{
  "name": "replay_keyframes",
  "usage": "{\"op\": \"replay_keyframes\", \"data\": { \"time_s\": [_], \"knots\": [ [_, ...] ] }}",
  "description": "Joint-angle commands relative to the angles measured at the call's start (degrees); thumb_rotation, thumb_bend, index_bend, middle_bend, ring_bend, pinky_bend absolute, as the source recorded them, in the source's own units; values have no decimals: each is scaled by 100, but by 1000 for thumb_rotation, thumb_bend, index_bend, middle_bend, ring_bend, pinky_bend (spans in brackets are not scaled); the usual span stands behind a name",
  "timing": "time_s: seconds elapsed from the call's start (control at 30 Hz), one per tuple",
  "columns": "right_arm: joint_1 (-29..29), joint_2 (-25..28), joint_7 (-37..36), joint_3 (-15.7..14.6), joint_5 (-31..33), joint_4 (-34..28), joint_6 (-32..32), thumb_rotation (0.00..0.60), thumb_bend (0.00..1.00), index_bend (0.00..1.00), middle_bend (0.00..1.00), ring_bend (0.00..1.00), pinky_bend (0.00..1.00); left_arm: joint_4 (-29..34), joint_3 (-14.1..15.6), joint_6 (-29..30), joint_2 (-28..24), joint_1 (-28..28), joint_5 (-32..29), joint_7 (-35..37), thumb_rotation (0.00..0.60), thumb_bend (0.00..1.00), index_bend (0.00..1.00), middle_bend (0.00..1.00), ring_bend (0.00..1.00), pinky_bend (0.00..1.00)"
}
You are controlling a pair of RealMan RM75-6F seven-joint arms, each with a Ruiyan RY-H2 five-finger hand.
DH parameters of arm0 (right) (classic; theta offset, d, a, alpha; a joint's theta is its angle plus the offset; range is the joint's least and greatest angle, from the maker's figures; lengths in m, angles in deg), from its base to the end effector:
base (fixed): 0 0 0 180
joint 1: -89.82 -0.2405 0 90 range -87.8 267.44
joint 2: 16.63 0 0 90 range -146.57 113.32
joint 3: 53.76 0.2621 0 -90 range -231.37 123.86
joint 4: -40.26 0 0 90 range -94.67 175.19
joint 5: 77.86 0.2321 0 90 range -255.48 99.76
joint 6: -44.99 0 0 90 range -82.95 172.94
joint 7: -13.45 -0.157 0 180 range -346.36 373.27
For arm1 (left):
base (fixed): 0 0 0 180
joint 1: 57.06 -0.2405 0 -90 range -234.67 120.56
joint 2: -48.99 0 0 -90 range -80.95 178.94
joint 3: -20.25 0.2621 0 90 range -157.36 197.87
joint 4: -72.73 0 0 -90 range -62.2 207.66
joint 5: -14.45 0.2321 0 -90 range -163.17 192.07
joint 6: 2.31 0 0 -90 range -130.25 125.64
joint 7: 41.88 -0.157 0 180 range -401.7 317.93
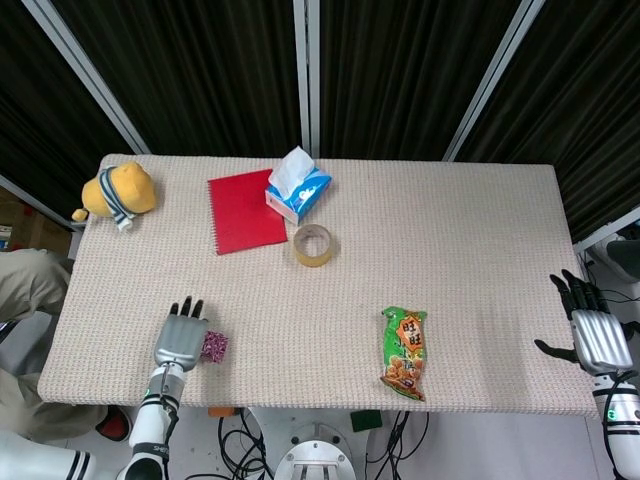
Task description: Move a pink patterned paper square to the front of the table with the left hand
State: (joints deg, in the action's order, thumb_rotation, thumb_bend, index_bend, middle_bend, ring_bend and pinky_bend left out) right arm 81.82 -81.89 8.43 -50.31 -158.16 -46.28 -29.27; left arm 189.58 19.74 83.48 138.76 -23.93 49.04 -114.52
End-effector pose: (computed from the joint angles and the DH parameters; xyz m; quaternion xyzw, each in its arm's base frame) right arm -0.3596 -0.2173 0.1287 0.5947 -0.4487 0.3400 0.5739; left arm -0.1747 0.2231 -0.0332 -0.7597 -0.3701 -0.0764 0.5291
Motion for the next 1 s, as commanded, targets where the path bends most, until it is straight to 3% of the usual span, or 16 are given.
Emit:
{"op": "replay_keyframes", "data": {
  "time_s": [0.03,0.27,1.0],
  "knots": [
    [-11,-1,1,1,1,0,15,600,230,0,0,0,0,-50,-34,24,58,57,-60,-24,600,238,445,77,0,148],
    [-16,-16,-38,0,56,62,73,600,230,0,0,0,0,-121,-40,89,150,165,-299,-101,600,238,427,77,0,148],
    [-14,10,-83,-22,94,95,142,600,230,0,0,0,0,-218,166,334,325,260,-247,-94,600,237,351,77,0,148]
  ]
}}
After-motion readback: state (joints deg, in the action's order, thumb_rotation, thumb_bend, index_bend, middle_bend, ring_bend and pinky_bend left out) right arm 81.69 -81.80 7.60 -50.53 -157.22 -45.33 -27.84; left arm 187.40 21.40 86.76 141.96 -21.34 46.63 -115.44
